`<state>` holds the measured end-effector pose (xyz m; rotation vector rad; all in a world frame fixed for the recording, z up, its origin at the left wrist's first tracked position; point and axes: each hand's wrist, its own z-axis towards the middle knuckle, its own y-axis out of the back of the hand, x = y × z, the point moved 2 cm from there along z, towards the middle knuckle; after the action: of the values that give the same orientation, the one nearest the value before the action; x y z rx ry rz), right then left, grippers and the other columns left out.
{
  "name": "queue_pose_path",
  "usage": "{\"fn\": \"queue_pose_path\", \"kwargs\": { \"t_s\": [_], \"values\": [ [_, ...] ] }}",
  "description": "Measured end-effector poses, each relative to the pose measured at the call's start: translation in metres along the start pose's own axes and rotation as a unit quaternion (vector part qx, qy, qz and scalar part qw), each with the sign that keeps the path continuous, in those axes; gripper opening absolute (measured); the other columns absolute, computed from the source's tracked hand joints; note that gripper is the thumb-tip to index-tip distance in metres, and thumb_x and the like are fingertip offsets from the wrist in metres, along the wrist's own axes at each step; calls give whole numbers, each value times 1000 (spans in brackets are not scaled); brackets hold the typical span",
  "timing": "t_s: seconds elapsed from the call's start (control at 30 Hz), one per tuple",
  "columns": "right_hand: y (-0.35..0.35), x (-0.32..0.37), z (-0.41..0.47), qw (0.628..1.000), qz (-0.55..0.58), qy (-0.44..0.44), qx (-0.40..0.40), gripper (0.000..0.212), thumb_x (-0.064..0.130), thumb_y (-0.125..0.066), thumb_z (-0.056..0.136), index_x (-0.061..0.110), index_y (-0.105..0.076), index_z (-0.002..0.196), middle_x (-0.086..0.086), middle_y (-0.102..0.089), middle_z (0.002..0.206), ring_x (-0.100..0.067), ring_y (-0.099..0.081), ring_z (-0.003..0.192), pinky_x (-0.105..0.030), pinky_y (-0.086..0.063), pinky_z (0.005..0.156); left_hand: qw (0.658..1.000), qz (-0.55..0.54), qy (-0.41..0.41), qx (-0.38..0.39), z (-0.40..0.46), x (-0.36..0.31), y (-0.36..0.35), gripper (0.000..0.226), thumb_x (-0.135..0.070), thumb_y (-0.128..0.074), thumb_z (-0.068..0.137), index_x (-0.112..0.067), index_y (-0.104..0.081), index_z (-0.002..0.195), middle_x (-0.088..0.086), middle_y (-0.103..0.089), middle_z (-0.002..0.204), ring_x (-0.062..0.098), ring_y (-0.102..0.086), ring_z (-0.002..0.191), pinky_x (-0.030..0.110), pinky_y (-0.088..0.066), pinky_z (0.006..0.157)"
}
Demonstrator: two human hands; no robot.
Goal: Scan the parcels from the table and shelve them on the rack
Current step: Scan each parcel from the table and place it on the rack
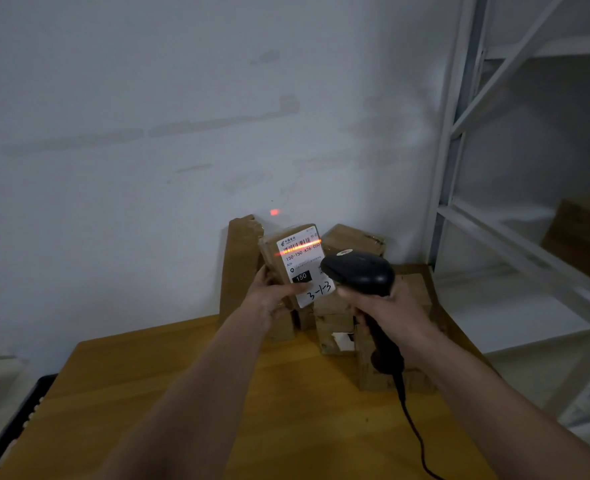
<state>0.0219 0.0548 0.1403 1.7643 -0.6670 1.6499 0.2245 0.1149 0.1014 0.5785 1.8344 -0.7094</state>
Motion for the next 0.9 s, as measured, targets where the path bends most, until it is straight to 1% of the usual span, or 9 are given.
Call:
{"fn": "queue_pose_path", "kwargs": {
  "t_s": [0.13,0.23,0.4,0.47,0.6,0.67,0.73,0.83,0.9],
  "values": [
    [2,1,0,1000,-11,2,12,11,24,-70,85,15,-64,83,-4,-59,69,-8,-55,55,-17,-47,52,1000,-5,-7,6,0,2,-4,95,-1,-88,47,-25,-48,130,5,-64,121,34,-57,118,60,-52,90],
    [3,1,-2,1000,-2,-7,7,9,23,-70,84,16,-64,84,-4,-59,69,-11,-55,58,-20,-48,55,1000,-4,-12,15,0,1,-8,95,-1,-86,49,-24,-47,132,5,-63,120,34,-56,119,61,-49,93],
    [12,-5,-7,998,23,-31,-40,21,29,-74,80,12,-67,89,-14,-69,81,-17,-62,67,-31,-53,69,998,21,9,51,3,8,-20,123,-7,-89,41,-25,-33,148,5,-60,128,32,-57,118,61,-47,95],
    [19,-8,-13,996,38,-36,-72,22,29,-75,79,12,-68,91,-12,-70,79,-17,-64,66,-32,-53,69,996,29,22,77,3,12,-32,121,-6,-87,43,-26,-31,149,6,-59,129,33,-57,116,59,-50,93],
    [40,-21,-38,980,90,-49,-172,17,22,-74,82,12,-67,94,2,-64,59,-13,-61,60,-28,-50,63,984,60,60,155,3,32,-74,109,0,-85,50,-25,-35,143,7,-62,125,33,-60,112,57,-52,89],
    [56,-34,-60,963,114,-61,-235,15,19,-72,84,8,-68,93,-1,-60,57,-16,-58,58,-30,-49,64,973,81,86,200,0,53,-102,91,3,-85,55,-24,-42,130,6,-65,121,32,-60,110,53,-53,87],
    [70,-47,-88,943,130,-66,-298,13,15,-71,85,5,-66,89,-4,-58,57,-17,-56,55,-30,-48,62,956,95,114,252,-9,82,-129,86,3,-87,51,-23,-46,122,6,-68,116,32,-62,108,53,-53,89],
    [90,-62,-138,904,142,-80,-394,17,12,-71,84,1,-62,74,-9,-55,56,-19,-52,51,-28,-47,56,931,118,154,309,-38,125,-168,72,5,-85,56,-32,-52,108,2,-69,109,30,-65,100,49,-56,83],
    [104,-70,-171,878,138,-95,-449,22,11,-71,83,2,-60,67,-11,-53,56,-20,-50,50,-29,-45,55,911,139,172,347,-60,146,-192,71,4,-85,58,-33,-54,111,0,-69,109,28,-64,102,48,-56,84]
  ]
}}
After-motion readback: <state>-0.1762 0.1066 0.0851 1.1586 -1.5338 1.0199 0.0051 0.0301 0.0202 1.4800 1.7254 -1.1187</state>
